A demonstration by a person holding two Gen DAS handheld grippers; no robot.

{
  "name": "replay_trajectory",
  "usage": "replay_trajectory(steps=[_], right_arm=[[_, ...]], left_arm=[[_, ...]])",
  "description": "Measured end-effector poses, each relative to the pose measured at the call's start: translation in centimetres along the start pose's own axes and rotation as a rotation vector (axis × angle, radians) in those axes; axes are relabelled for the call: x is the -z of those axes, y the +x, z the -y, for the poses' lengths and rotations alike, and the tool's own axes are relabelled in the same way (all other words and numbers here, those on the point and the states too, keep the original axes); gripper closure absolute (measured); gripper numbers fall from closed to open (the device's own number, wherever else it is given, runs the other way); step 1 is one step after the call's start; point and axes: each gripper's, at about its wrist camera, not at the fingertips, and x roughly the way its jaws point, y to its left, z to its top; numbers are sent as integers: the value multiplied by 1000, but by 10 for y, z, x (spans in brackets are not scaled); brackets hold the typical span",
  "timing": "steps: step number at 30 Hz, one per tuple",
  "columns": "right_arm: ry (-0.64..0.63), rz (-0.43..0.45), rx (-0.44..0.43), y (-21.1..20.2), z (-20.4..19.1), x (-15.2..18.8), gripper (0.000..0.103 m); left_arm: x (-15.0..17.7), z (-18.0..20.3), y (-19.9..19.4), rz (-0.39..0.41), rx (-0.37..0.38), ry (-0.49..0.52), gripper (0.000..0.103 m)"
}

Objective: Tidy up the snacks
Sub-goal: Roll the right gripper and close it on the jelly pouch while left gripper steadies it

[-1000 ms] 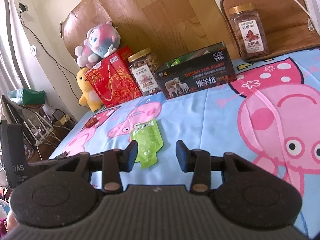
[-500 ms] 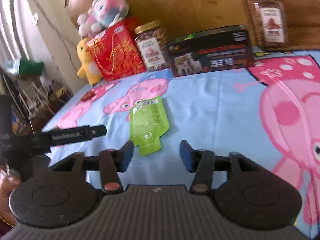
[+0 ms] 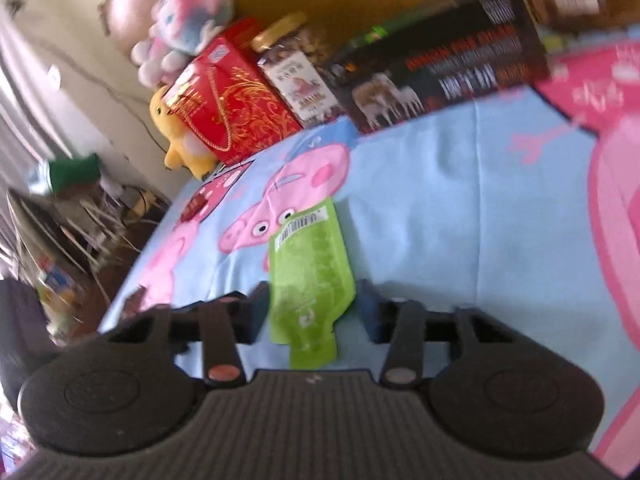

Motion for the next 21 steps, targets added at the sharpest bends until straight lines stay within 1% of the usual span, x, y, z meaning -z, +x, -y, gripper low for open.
replay_trajectory(steps=[1,2,3,5,6,8,11,12,14,17,18,19,21], right_arm=[[30,-21,-20,2,3,-1,75],[60,-44,-37,6,6,-2,85],[87,-59,-54,10,8,-1,92],[105,-68,-65,16,8,0,99],[107,-62,-69,15,7,1,99],[101,-48,-79,11,4,2,100],[112,-44,-111,1,5,2,100],[133,-50,-135,-3,8,2,100],[194,-70,-182,-10,18,4,100],[291,-88,-217,-17,34,10,100],[327,-97,-228,-18,40,13,100],[348,-101,-232,-20,43,15,100],[359,-100,-229,-24,47,18,100]], left_arm=[[1,2,1,2,-10,11,23],[2,4,1,6,-22,22,23],[3,6,2,7,-32,34,23],[2,7,2,3,-35,42,23],[1,5,0,-3,-18,30,23],[-3,-3,-4,-18,60,-20,23],[-7,-14,-11,-42,221,-91,19],[-8,-17,-12,-55,291,-118,19],[-8,-21,-9,-94,408,-175,19],[-4,-26,4,-180,554,-286,19],[-1,-28,8,-202,584,-324,19],[2,-29,9,-200,595,-345,19],[3,-32,8,-199,594,-362,19]])
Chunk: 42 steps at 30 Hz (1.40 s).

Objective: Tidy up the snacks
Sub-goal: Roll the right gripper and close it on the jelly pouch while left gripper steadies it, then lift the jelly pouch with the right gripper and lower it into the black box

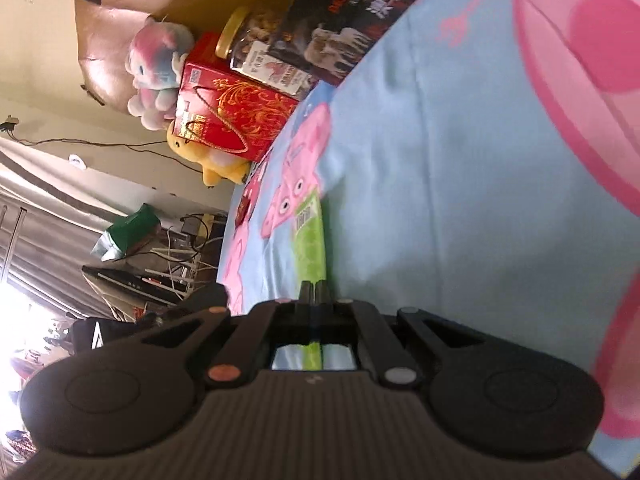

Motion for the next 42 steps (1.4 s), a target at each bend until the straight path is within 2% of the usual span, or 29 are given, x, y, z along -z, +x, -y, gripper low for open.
replay_trajectory(steps=[2,3,4,6,10,15,22,24,27,30,32,34,35,37,38,39,40,41,42], right_arm=[[-30,9,10,-3,-3,2,100],[-64,17,26,-4,-8,3,95],[-98,23,48,-4,-13,4,95],[-155,32,88,-2,-19,6,94],[-196,12,135,3,-20,9,94],[-181,-27,111,18,-18,5,95],[-169,-16,94,27,-22,2,92],[-172,-14,89,28,-22,3,94],[-57,-13,16,22,-10,-1,98],[68,2,-60,8,5,-8,99],[161,9,-123,-3,18,-12,99],[209,15,-171,-10,25,-14,99],[233,8,-207,-13,28,-14,99],[266,-8,-270,-15,30,-13,99],[264,-13,-287,-16,28,-12,99],[253,-17,-292,-18,25,-12,99],[231,-17,-288,-19,21,-13,99],[206,-3,-280,-22,16,-16,98],[185,13,-273,-26,13,-20,98]], left_arm=[[0,-4,-1,9,-22,-7,19],[0,-6,-2,13,-22,-5,20],[0,-8,-2,16,-19,-7,21],[1,-10,-4,22,-25,-4,27],[2,-5,-4,23,-59,21,29],[4,-1,-3,28,-78,52,29],[2,-6,-4,25,-47,32,29],[2,-5,-4,21,-45,32,28],[1,-10,-10,13,-20,2,21],[2,-11,-16,32,-17,-5,20],[1,-10,-15,25,34,-25,20],[0,-8,-11,15,118,-61,20],[-1,-6,-8,11,145,-70,22],[-4,2,-3,12,156,-66,35],[-6,6,0,8,163,-61,54],[-10,10,4,-2,168,-60,66],[-12,14,7,-1,153,-57,70],[-16,18,9,3,135,-43,79],[-20,23,13,2,129,-27,78]])
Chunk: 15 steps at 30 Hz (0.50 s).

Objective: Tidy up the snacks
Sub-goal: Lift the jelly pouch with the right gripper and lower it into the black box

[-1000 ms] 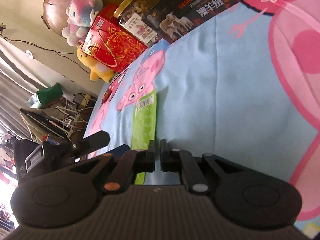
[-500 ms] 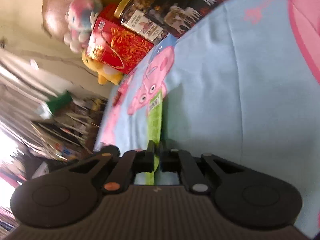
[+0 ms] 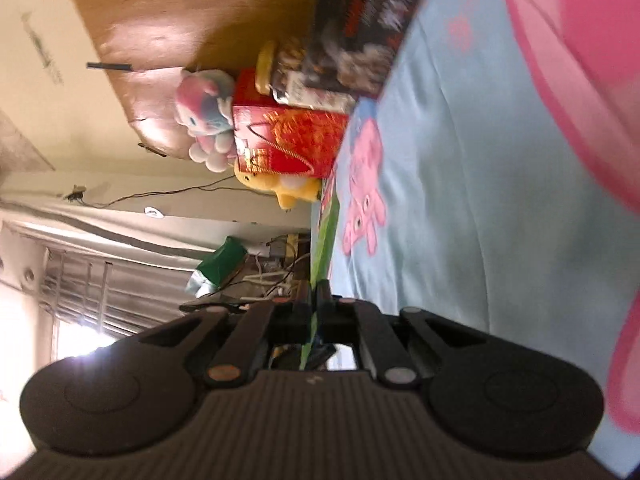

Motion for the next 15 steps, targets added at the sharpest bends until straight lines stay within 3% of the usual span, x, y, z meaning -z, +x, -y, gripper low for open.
replay_trajectory(steps=[4,10,13,15], right_arm=[[-98,52,27,-6,-23,-23,98],[-244,157,108,-6,-60,-89,98],[-289,163,190,4,-71,-133,98],[-321,123,251,19,-78,-168,98]], left_arm=[[-27,29,21,-10,-25,84,78],[-98,79,81,-19,-87,227,76],[-130,84,114,-9,-131,222,76],[-143,83,129,13,-160,221,76]])
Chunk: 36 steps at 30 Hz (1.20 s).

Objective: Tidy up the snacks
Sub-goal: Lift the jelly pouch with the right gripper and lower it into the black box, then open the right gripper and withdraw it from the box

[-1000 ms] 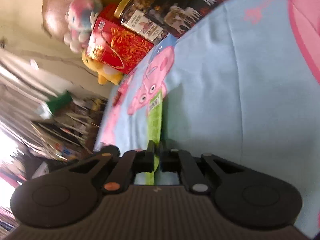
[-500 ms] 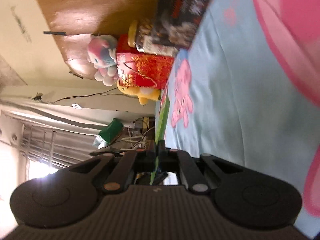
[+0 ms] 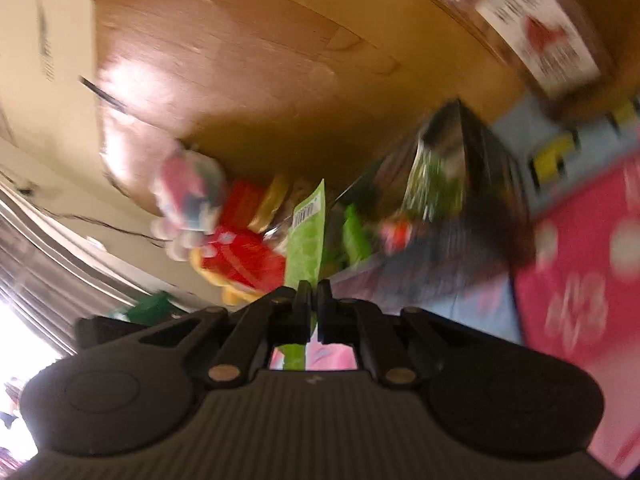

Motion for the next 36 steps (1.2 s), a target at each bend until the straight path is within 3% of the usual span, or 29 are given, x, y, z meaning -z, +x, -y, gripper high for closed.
replay_trajectory(steps=[2,4,6,7,9,11,16,25,31,36], right_arm=[[-30,-57,45,22,3,-28,98],[-85,-109,107,46,5,-48,98],[-178,-116,187,69,2,-56,94],[-234,-121,222,79,1,-56,94],[-301,-100,286,91,-1,-55,85],[-339,-77,307,91,-3,-52,85],[-323,48,275,58,-3,-42,82],[-299,114,244,-1,-13,31,82],[-383,230,271,-44,-35,101,74],[-440,260,277,-64,-52,143,73]], left_arm=[[-8,-2,14,14,-62,6,76],[-10,-7,25,16,-117,5,69],[-9,-9,30,18,-186,9,51],[-7,-10,28,31,-204,12,50],[-1,-8,20,54,-214,38,48],[3,-5,7,80,-222,51,46],[16,4,-24,140,-254,98,46],[82,45,-49,179,-463,317,46],[124,56,-69,181,-522,360,46],[153,58,-88,177,-531,360,46]])
